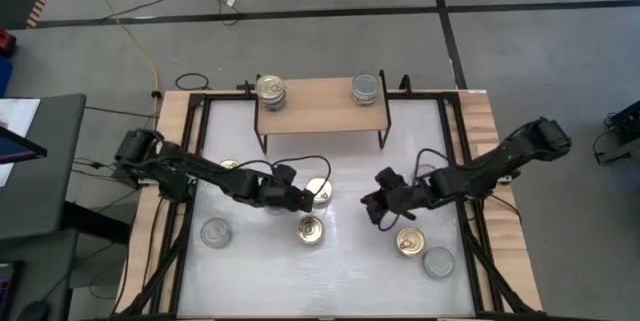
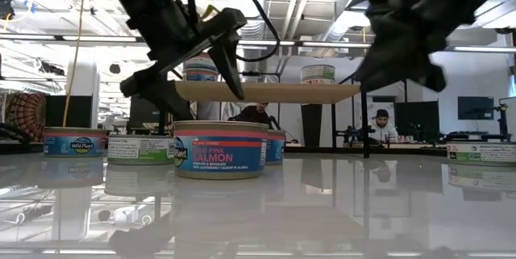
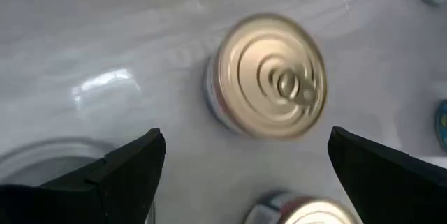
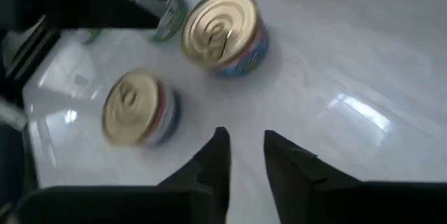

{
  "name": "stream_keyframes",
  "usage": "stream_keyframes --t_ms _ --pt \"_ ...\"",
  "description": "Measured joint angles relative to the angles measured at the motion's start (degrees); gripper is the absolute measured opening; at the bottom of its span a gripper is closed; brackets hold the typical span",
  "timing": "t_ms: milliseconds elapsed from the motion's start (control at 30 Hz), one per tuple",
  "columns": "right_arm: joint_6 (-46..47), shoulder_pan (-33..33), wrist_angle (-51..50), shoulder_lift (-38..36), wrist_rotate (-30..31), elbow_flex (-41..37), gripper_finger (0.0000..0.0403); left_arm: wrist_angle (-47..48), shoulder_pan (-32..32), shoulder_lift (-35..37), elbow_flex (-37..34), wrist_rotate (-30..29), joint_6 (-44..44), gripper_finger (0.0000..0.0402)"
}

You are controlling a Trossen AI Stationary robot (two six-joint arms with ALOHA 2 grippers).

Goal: Stack canned seafood by type on shelf
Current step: Put the blue pink tuna can on the shelf aligned with the stacked blue pink tuna cans

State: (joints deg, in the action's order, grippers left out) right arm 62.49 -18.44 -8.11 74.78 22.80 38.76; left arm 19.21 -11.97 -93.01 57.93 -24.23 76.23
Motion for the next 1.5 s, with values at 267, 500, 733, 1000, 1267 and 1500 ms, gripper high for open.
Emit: stream_keyframes --t_ms 267,500,733,1000,1267,1500 --pt "-1.9 8.0 18.6 10.1 -3.9 0.0 0.0193 0.3 4.4 0.0 0.0 2.4 -5.1 0.0382" --pt "0.3 12.8 25.0 18.7 -9.6 1.2 0.0207 0.8 6.3 0.6 0.0 5.0 -9.9 0.0382" --pt "0.1 14.6 25.4 24.7 -11.1 6.3 0.0173 2.7 6.5 1.2 0.0 6.1 -10.9 0.0382" --pt "2.1 14.9 23.7 28.6 -11.5 9.2 0.0139 2.6 6.5 1.2 0.0 7.5 -12.2 0.0382" --pt "2.2 14.9 23.7 29.1 -11.5 9.9 0.0096 2.8 6.6 1.2 0.0 7.8 -12.8 0.0382" --pt "2.1 14.9 22.8 28.9 -12.0 9.9 0.0076 -3.9 7.1 1.2 -3.6 9.5 -12.2 0.0382"
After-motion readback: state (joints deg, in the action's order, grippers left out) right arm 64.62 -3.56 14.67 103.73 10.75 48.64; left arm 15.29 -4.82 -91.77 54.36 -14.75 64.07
